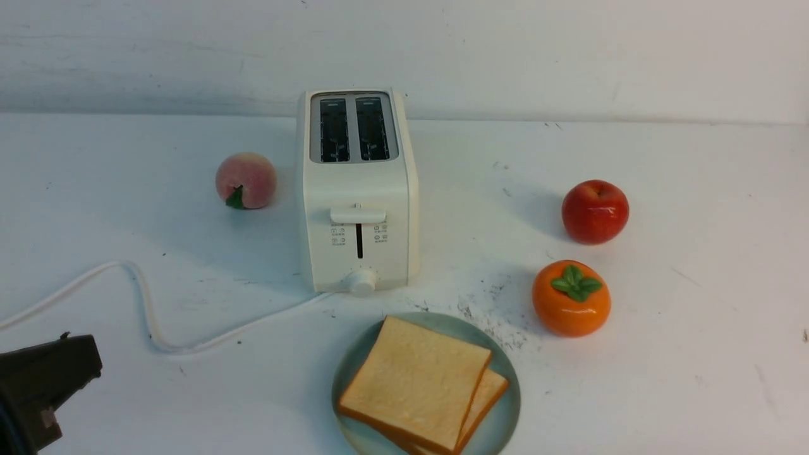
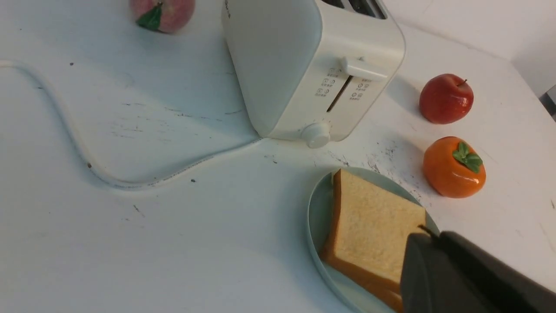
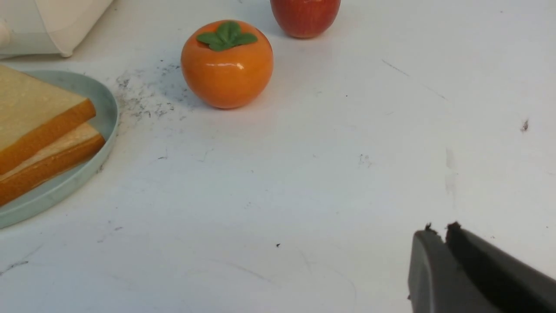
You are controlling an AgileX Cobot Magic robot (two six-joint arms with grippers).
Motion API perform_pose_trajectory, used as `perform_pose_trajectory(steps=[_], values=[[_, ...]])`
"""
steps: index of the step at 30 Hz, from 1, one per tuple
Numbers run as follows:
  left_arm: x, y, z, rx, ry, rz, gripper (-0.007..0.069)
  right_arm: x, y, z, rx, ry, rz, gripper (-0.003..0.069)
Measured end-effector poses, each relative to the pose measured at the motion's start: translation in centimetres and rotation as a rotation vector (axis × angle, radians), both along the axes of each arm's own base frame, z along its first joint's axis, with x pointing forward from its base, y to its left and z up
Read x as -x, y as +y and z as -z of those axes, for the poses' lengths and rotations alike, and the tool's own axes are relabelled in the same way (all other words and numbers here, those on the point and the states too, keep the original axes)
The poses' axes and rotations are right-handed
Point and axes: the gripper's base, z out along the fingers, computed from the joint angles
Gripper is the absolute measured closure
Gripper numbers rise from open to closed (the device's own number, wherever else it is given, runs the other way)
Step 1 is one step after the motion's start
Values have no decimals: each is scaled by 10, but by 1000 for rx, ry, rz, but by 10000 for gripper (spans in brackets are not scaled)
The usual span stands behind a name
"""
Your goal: Take toasted bread from bread machine on white table place on plate.
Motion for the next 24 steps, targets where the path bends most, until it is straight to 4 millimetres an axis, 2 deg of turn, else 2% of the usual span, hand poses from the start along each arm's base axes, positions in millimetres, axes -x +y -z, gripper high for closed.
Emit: perform_pose_trajectory(steps=[3,8,15,18,20,24], values=[[0,-1,-1,25,-2,-1,627,0,0,0,0,0,0,608],[1,-6,-3,175,49,-4,624,0,0,0,0,0,0,602],[3,-9,3,244,108,3,621,0,0,0,0,0,0,594],[2,-13,26,191,113,44,618,0,0,0,0,0,0,594],[1,-14,35,164,88,67,617,0,0,0,0,0,0,594],[3,-15,63,101,-54,149,613,0,0,0,0,0,0,592]])
